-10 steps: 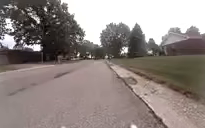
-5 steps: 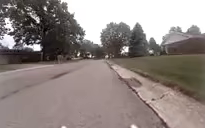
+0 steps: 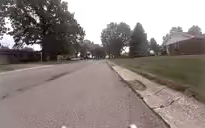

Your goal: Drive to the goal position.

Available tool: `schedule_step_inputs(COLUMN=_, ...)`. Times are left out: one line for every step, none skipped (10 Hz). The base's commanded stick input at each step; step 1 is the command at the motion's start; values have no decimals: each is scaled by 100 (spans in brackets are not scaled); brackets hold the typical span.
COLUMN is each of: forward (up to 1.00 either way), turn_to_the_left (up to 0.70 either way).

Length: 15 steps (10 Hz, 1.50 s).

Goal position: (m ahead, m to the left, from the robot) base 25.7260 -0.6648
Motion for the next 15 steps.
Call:
schedule_step_inputs(forward=50, turn_to_the_left=0)
schedule_step_inputs(forward=50, turn_to_the_left=0)
schedule_step_inputs(forward=50, turn_to_the_left=0)
schedule_step_inputs(forward=50, turn_to_the_left=0)
schedule_step_inputs(forward=50, turn_to_the_left=0)
schedule_step_inputs(forward=50, turn_to_the_left=0)
schedule_step_inputs(forward=50, turn_to_the_left=0)
schedule_step_inputs(forward=50, turn_to_the_left=0)
schedule_step_inputs(forward=50, turn_to_the_left=0)
schedule_step_inputs(forward=50, turn_to_the_left=0)
schedule_step_inputs(forward=50, turn_to_the_left=0)
schedule_step_inputs(forward=50, turn_to_the_left=0)
schedule_step_inputs(forward=50, turn_to_the_left=0)
schedule_step_inputs(forward=50, turn_to_the_left=0)
schedule_step_inputs(forward=50, turn_to_the_left=0)
